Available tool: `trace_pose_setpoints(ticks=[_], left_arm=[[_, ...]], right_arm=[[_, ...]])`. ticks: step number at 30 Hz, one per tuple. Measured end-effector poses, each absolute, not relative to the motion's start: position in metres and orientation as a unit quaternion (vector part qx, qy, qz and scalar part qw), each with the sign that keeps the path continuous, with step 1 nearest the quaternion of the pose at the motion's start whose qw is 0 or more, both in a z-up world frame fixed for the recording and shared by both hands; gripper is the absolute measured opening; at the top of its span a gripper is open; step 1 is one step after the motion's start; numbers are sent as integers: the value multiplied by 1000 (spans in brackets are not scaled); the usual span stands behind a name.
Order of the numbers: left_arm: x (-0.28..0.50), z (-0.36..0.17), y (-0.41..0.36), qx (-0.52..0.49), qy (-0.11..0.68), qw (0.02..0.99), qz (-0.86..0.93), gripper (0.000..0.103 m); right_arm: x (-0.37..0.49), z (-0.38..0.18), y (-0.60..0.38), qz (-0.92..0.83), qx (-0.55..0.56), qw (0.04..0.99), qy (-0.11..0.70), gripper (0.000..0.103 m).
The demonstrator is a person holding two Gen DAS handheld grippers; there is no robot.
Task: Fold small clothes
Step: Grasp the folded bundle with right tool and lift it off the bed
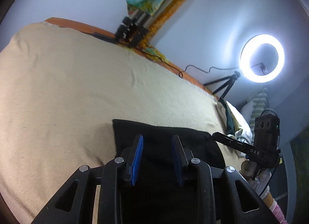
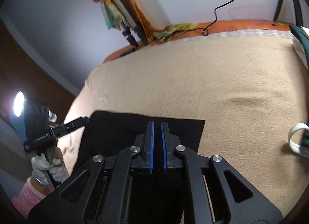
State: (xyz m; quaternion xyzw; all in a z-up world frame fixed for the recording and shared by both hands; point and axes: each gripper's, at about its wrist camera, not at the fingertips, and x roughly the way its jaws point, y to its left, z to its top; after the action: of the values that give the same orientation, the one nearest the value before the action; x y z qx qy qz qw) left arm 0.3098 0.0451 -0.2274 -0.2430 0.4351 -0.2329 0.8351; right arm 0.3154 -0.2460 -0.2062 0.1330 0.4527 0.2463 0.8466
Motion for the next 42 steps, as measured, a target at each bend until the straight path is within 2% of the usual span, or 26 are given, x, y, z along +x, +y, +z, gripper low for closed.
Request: trace_pose_setpoints(ticks=[5, 8, 9, 11, 13, 18, 20, 30, 37, 42], left_arm=[[322, -241, 42, -221, 454, 843, -185, 31], [317, -234, 52, -210, 448, 854, -163, 34], [314, -232, 57, -205, 446, 857, -157, 39], [305, -224, 74, -217, 439, 858, -156, 45], [292, -218, 90, -228, 435, 857, -157, 53], [272, -216, 119, -258, 440, 846, -153, 62], [269, -220, 127, -282, 447, 836, -152, 63], [287, -233, 117, -322, 465, 809, -162, 65], [316, -245, 96, -330, 477, 797, -166, 65], [332, -244, 73, -306, 483, 801, -179, 69]], right_arm=[[321, -223, -241, 197, 83, 852, 478, 8], [320, -221, -257, 171, 98, 859, 473, 8], [318, -219, -264, 156, 99, 861, 473, 11], [311, -215, -282, 141, 111, 863, 473, 28], [297, -210, -298, 146, 144, 860, 468, 38], [249, -207, -324, 187, 219, 836, 466, 42], [226, -212, -328, 197, 237, 826, 473, 52], [166, -251, -323, 218, 321, 773, 502, 53], [174, -257, -323, 229, 392, 749, 483, 53], [190, -250, -315, 229, 406, 743, 480, 49]])
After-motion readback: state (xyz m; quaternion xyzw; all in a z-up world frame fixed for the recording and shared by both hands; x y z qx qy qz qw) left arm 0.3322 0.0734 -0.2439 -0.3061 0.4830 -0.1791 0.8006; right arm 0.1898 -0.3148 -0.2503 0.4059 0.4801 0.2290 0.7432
